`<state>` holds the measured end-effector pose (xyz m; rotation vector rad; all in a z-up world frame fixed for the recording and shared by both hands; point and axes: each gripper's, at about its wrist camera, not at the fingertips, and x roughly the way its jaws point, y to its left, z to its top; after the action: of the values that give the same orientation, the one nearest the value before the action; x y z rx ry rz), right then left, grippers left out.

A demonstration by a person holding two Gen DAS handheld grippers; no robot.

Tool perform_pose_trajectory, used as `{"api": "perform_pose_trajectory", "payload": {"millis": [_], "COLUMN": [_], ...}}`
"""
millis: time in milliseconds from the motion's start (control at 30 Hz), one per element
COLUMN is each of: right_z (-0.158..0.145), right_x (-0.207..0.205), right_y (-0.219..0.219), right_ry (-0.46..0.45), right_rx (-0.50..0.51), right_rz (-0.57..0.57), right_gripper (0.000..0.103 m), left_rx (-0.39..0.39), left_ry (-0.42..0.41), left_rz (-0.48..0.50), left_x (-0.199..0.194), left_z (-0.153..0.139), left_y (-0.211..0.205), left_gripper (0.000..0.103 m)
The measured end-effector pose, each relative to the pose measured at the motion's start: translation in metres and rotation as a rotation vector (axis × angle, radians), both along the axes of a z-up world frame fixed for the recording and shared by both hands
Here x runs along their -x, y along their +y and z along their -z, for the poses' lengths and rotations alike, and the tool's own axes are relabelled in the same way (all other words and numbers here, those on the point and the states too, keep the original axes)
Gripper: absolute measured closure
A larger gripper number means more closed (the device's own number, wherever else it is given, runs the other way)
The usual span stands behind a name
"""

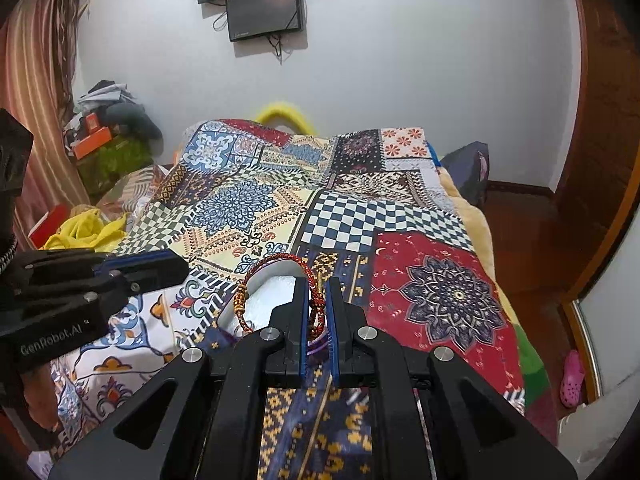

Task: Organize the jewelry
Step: 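Lower both held pieces into the heart tin and open both grippers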

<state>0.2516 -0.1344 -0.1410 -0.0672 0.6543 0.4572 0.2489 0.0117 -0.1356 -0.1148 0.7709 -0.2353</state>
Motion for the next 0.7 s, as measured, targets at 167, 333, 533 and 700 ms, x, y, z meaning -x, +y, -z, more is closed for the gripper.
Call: {"api": "perform_pose_trajectory", "payload": {"millis": [167,333,533,700], "right_z": [0.009,0.017,0.026,0.029], "right_x": [-0.015,-0.025,-0.030,-0.032], "right_y": [0.007,0.015,0.023,0.026], "right_ry": [0.032,0.058,0.084,0.102], "right_rx": [0.015,0.049,0.092,0.105], "right_rz": [-0.001,-0.013,-0.039,-0.056], "right_gripper": [0.096,0.096,0.096,0.095], "left_rx": [0.012,-0.002,-0.017,-0.025], "left_ry": [0.044,0.078,0.102,0.116], "left_rz": [0.013,0.018,0.022,0.033], "left_x": [-0.017,-0.031,-0.038,-0.040], "left_z": [0.015,0.029,0.040,0.044], "left_y": [0.000,-0.004,-0.007,-0.008], "left_gripper": [0.095,0.095,0.095,0.095]}}
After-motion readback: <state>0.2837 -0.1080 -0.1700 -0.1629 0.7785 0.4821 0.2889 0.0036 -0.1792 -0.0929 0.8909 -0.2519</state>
